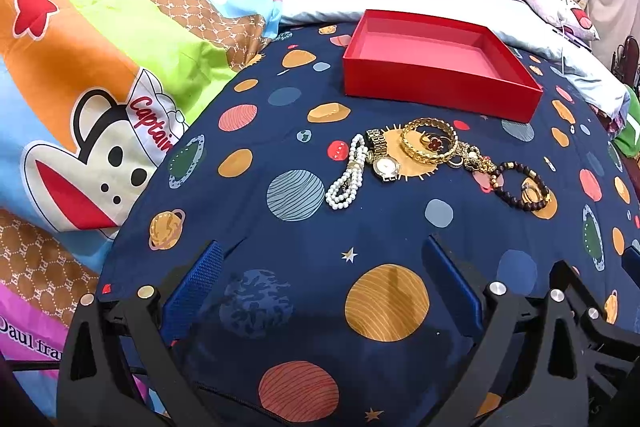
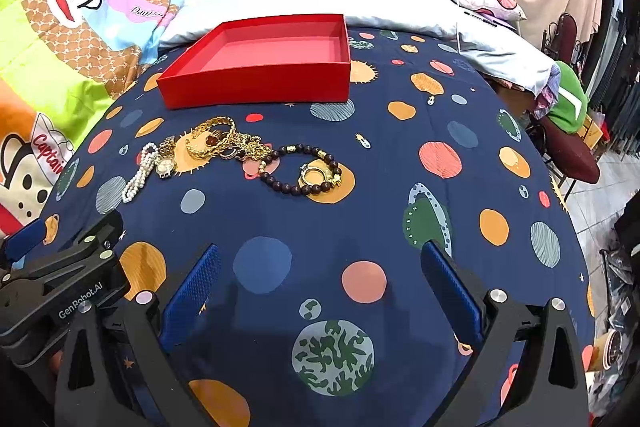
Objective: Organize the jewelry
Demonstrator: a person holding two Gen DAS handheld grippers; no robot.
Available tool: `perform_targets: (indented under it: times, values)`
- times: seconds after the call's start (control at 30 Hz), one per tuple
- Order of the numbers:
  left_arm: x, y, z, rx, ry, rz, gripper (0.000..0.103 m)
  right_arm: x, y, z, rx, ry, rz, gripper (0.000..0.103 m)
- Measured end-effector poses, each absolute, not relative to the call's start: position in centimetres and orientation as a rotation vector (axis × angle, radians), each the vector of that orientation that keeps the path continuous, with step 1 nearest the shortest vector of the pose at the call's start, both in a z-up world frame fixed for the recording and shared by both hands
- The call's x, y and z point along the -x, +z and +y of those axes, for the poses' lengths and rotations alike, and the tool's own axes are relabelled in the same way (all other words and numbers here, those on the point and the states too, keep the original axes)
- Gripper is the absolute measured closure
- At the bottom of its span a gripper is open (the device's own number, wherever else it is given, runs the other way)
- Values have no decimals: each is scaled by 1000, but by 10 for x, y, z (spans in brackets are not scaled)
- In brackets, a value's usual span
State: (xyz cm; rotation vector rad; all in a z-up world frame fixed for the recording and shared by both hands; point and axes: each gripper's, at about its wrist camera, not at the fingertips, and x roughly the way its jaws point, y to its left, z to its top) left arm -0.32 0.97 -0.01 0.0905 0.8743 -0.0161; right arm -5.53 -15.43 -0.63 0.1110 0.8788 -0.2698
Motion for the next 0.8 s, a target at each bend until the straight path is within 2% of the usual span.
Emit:
perform_targets:
  times: [0.8]
  values:
    - [4, -1, 11, -91, -16, 877, 7, 56, -7, -155, -114, -270, 882, 5]
